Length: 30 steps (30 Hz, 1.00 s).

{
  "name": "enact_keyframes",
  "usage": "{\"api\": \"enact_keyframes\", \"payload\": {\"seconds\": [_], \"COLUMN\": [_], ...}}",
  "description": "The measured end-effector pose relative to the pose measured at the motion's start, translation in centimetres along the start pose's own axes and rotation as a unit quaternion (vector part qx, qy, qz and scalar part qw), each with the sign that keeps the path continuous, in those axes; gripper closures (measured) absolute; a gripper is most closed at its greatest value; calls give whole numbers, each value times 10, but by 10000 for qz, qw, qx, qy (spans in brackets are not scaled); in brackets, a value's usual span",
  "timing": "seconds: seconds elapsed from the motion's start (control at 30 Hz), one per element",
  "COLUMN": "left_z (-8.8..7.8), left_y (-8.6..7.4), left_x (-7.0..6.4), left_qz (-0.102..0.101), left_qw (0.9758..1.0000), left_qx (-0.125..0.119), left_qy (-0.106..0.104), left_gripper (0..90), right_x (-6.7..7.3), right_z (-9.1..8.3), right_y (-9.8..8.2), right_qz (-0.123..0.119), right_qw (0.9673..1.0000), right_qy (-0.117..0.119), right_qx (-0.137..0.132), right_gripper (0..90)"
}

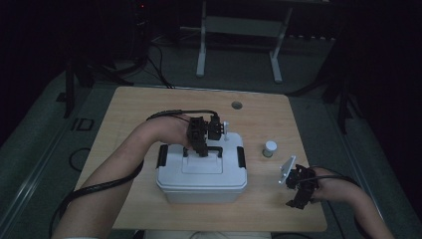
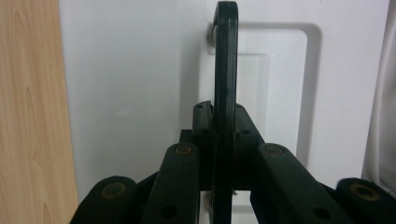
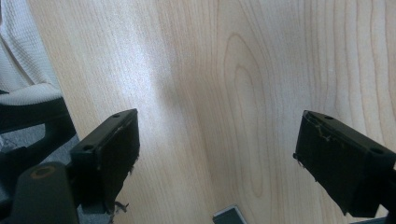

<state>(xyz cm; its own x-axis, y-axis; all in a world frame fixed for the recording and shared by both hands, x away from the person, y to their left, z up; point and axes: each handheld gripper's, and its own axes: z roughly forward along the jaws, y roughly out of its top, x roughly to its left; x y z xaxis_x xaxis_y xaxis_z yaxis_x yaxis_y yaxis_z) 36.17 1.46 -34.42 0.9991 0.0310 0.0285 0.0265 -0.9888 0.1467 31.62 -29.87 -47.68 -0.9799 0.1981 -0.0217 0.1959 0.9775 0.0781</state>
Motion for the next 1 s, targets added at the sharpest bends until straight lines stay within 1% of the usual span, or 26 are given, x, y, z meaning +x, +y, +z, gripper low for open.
{"api": "enact_keyframes", "payload": {"seconds": [0.03, 0.07, 0.1, 0.13, 0.2, 0.23, 0.27, 0.33, 0.4, 0.43, 0.53, 0.57, 0.6, 0.67, 0.7, 0.73, 0.87, 0.9, 0.93, 0.97, 1.0], "left_z": [0, -5, -8, -10, -10, -17, -17, -23, -23, -26, -29, -29, -31, -35, -38, -39, -44, -46, -47, -48, -50], "left_y": [0, 0, -1, -1, -1, -4, -4, -9, -9, -16, -24, -24, -27, -34, -39, -43, -58, -63, -67, -70, -76], "left_x": [0, 1, 0, 0, 0, 0, 0, 0, 0, 0, 0, 0, 0, 0, 0, 0, 0, -1, -1, -1, -2], "left_qz": [0, 12, -11, -19, -19, -21, -21, -50, -50, -114, -169, -169, -203, -260, -313, -364, -475, -545, -566, -595, -673], "left_qw": [10000, 10000, 10000, 10000, 10000, 9999, 9999, 9999, 9999, 9998, 9998, 9998, 9996, 9995, 9992, 9991, 9985, 9981, 9980, 9977, 9972], "left_qx": [0, 4, -6, -49, -49, -61, -61, -94, -94, -85, -78, -78, -121, -102, -129, -113, -80, -95, -81, -81, -103], "left_qy": [0, 42, 37, 64, 64, 133, 133, 128, 128, 119, 124, 124, 149, 153, 200, 190, 258, 285, 266, 303, 322], "left_gripper": [838, 838, 838, 838, 838, 838, 838, 838, 838, 837, 838, 838, 838, 838, 837, 838, 838, 838, 838, 838, 838], "right_x": [0, 0, 0, 0, 0, -1, 0, 0, 0, 1, 1, 1, 1, 1, 1, 1, 2, 2, 2, 2, 2], "right_z": [0, 0, -1, -1, -2, -2, -3, -4, -4, -5, -5, -5, -5, -6, -6, -6, -6, -6, -6, -6, -6], "right_y": [0, 0, 1, 1, 1, 1, 1, 1, 1, 1, 1, 1, 1, 1, 1, 2, 3, 3, 4, 4, 5], "right_qz": [0, 30, 33, 32, 39, 30, 41, 27, 21, 4, -25, -25, -37, -43, -42, -34, -58, -56, -55, -44, -43], "right_qw": [10000, 10000, 10000, 10000, 10000, 10000, 10000, 10000, 10000, 10000, 10000, 10000, 10000, 9999, 9999, 9999, 9999, 9999, 9999, 9999, 9999], "right_qy": [0, 5, -4, -20, -33, -46, -34, -12, -7, -15, -45, -45, -58, -80, -78, -75, -80, -75, -78, -79, -83], "right_qx": [0, 4, 5, 4, 14, 22, 21, 9, 3, -2, -29, -29, -37, -49, -59, -58, -38, -35, -55, -59, -48], "right_gripper": [136, 136, 136, 136, 136, 136, 136, 136, 136, 136, 136, 136, 136, 136, 136, 136, 136, 136, 137, 137, 137]}}
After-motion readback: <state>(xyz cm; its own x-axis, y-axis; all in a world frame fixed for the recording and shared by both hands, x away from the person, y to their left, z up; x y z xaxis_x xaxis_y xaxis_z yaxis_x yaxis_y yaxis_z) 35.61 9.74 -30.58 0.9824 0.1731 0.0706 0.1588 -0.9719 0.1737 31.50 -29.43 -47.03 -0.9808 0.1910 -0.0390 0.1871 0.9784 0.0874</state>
